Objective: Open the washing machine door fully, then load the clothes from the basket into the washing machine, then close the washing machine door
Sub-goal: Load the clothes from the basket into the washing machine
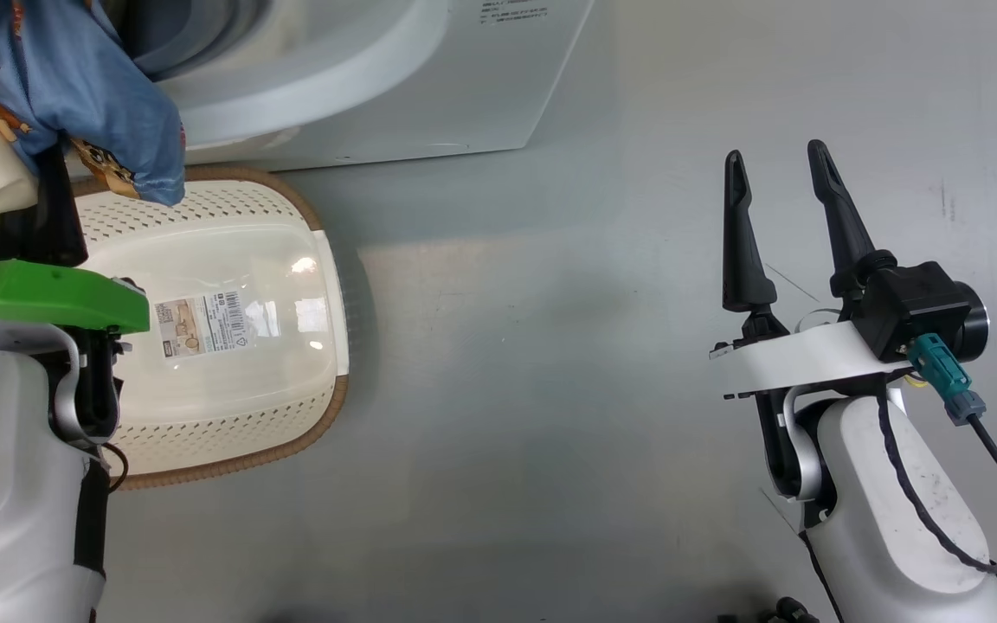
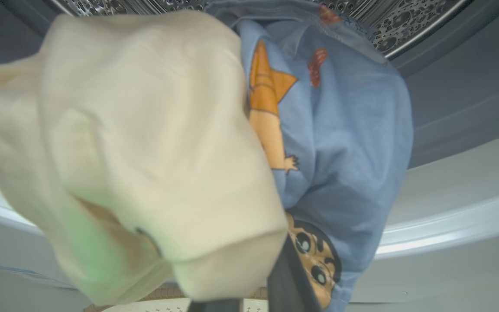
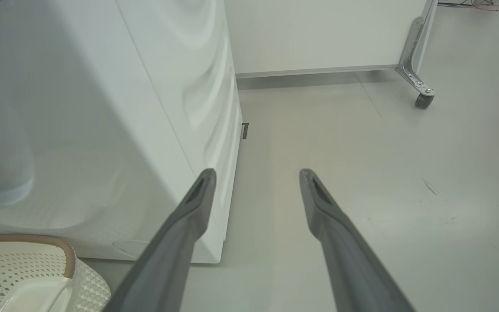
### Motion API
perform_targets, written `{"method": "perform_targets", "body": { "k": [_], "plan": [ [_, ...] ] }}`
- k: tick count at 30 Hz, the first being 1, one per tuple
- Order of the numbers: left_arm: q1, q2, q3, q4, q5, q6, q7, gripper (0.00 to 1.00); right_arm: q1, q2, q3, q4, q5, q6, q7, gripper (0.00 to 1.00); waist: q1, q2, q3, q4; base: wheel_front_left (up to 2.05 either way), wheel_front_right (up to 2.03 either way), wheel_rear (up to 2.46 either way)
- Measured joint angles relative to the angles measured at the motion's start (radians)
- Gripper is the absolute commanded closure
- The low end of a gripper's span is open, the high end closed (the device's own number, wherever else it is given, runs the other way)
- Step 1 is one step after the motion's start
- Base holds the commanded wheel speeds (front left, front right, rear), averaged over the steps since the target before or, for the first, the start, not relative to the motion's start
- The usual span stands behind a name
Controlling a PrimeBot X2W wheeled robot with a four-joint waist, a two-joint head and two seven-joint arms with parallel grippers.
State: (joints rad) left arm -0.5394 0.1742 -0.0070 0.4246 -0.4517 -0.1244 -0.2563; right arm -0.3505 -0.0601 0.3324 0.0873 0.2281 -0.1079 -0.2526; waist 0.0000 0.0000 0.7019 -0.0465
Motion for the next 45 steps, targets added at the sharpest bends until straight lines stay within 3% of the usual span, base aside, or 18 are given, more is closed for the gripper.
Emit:
{"method": "perform_targets", "body": {
  "k": [16, 28, 45],
  "plan": [
    [-0.048, 0.071, -0.021, -0.171, 0.103, -0.003, 0.000, 1.00, 0.000, 0.000, -0.002, 0.010, 0.000, 0.000, 0.000, 0.00, 0.0000, 0.0000, -0.029, 0.041, 0.00, 0.00, 0.00],
    [-0.167, 0.151, -0.051, -0.168, 0.129, -0.003, 0.019, 1.00, -0.014, -0.001, 0.034, 0.007, 0.018, 0.000, 0.000, 0.00, 0.0000, 0.0000, -0.018, 0.014, 0.00, 0.00, 0.00],
    [-0.369, 0.215, -0.127, -0.071, 0.087, -0.003, 0.196, 1.00, -0.030, 0.000, 0.062, -0.013, 0.036, -0.007, 0.000, 0.00, 0.0000, 0.0000, 0.035, -0.044, 0.00, 0.00, 0.00]
  ]
}}
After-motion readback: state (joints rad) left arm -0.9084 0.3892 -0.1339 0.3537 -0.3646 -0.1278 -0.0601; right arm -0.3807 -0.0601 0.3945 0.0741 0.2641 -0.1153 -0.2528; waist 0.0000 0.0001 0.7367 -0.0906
